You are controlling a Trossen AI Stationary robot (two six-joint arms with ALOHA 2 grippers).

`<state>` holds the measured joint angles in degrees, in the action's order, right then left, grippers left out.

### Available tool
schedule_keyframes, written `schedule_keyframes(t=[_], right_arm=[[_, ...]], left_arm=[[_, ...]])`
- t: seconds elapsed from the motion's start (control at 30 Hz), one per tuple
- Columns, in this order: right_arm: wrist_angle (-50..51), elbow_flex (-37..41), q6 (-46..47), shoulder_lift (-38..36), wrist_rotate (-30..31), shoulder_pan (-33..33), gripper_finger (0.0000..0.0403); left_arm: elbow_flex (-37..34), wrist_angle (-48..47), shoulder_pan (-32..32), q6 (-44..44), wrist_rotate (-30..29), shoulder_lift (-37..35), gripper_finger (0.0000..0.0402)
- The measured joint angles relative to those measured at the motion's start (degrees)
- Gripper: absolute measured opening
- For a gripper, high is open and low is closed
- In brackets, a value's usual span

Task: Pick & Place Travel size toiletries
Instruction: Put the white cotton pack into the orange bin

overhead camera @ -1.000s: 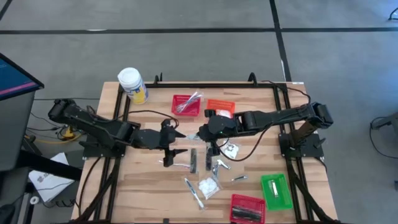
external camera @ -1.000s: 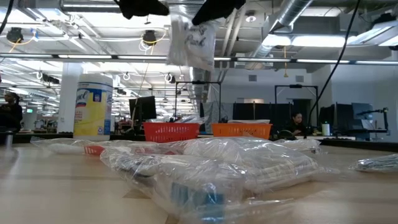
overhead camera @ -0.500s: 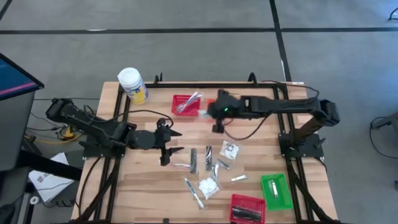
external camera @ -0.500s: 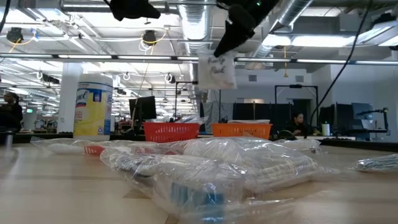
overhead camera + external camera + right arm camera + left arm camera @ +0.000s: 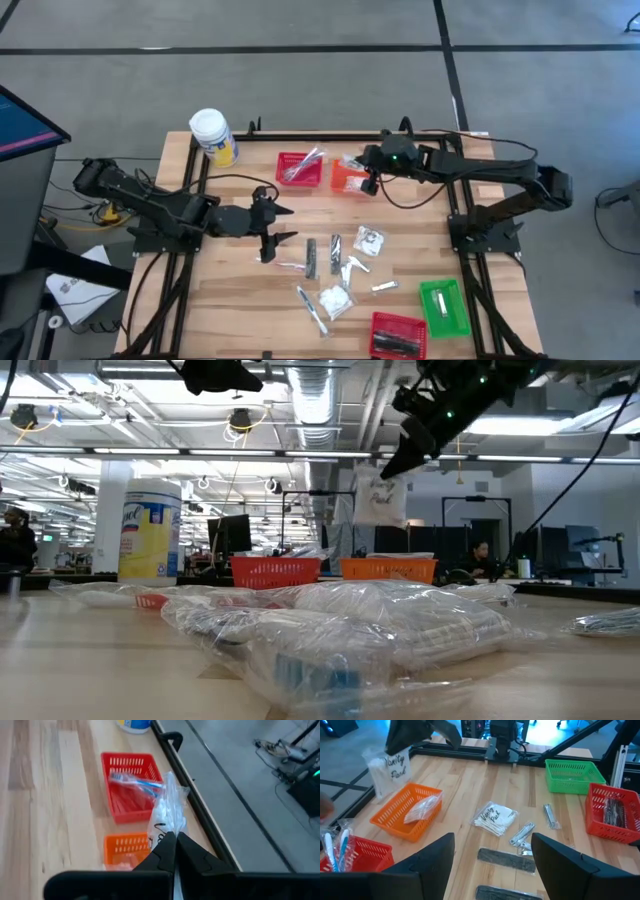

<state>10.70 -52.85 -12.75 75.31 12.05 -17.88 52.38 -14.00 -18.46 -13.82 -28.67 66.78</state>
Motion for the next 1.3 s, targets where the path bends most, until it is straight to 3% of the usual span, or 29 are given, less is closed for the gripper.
schedule_keyframes(t=[0.17,0.37,0.6,0.93,1.3], right_arm=[[0.5,0.9,-1.7,0.7,-1.1,-1.9,0.0000],[0.9,0.9,-4.5,4.3,-9.2,-3.5,0.0000],[2.6,0.9,-5.7,9.4,-9.2,-6.5,0.0000],[7.8,0.9,-4.3,9.4,-9.3,-8.2,0.0002],[8.8,0.9,-1.3,9.4,-9.3,-7.3,0.0044]], left_arm=[[0.0,0.1,0.0,0.0,0.0,0.0,0.0254],[0.0,0.0,0.0,0.1,0.0,0.0,0.0254],[0.0,0.0,0.0,0.1,0.0,0.0,0.0255],[0.0,0.0,0.0,0.5,0.0,0.0,0.0251],[0.0,0.1,0.0,0.5,0.0,0.0,0.0249]])
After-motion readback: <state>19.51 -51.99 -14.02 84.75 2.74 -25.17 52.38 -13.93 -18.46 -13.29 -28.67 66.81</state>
